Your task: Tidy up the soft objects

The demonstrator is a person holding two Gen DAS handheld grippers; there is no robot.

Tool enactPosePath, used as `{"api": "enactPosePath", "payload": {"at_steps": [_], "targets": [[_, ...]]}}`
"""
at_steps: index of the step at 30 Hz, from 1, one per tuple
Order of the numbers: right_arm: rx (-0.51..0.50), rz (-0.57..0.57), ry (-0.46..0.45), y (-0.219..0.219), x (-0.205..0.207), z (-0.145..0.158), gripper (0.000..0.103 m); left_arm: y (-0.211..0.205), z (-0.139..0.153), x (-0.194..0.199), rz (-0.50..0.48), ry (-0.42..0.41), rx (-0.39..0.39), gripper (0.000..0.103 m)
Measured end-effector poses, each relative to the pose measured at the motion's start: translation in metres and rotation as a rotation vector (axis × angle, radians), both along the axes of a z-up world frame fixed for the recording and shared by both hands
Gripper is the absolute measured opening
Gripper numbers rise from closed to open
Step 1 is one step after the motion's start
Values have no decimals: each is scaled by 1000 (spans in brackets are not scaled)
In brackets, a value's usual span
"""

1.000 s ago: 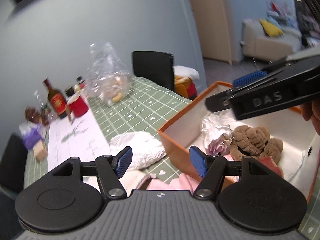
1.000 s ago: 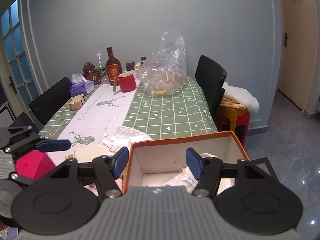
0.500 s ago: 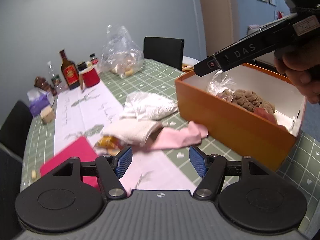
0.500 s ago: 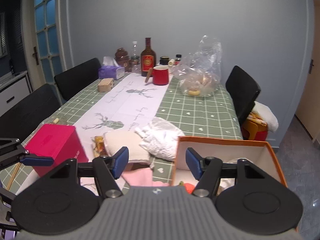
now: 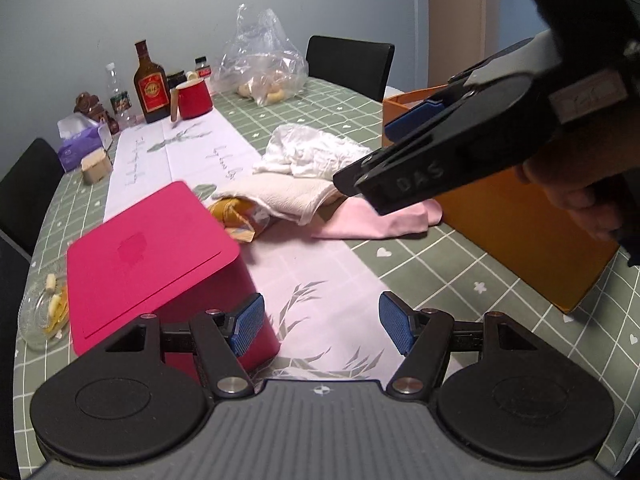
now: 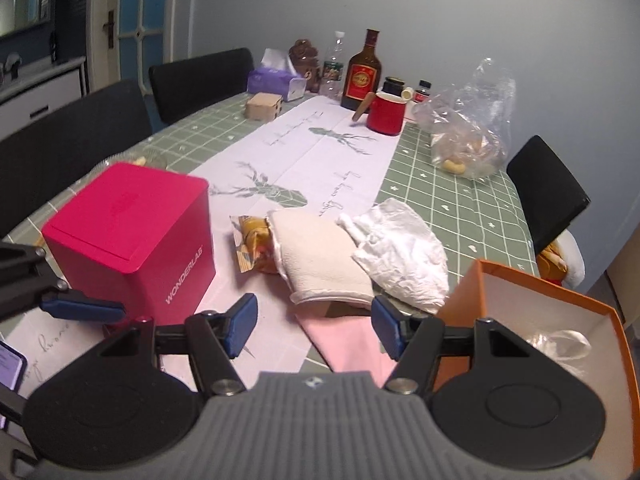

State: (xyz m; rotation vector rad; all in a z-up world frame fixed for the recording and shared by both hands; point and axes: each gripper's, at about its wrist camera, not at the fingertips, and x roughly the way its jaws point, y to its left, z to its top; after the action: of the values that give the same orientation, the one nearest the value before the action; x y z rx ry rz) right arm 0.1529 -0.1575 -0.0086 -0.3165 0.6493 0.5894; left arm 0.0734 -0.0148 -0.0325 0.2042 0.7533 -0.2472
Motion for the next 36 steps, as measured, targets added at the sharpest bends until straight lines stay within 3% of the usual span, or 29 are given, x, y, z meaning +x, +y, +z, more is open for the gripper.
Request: {"api": "enactPosePath", "payload": {"at_steps": [12, 14, 18, 22, 32, 36], "targets": [[-197, 53, 9, 64, 45, -48, 60, 22, -15, -10, 18, 66, -19, 77], [-227, 69, 4, 71, 50, -57, 54, 26, -16, -11, 26, 71, -24, 77], [-291, 79, -15, 80, 62, -72, 28, 28, -17, -8, 33, 77, -19, 77], [-235, 75, 2, 69, 69, -67, 7, 25, -18, -6, 27, 79, -22, 77], [-69, 96, 101, 23, 41, -30, 4, 14, -22, 2, 12, 74, 2, 77], [-57, 166, 232, 13, 23, -31, 4, 6, -26, 1, -3, 80, 20, 77]]}}
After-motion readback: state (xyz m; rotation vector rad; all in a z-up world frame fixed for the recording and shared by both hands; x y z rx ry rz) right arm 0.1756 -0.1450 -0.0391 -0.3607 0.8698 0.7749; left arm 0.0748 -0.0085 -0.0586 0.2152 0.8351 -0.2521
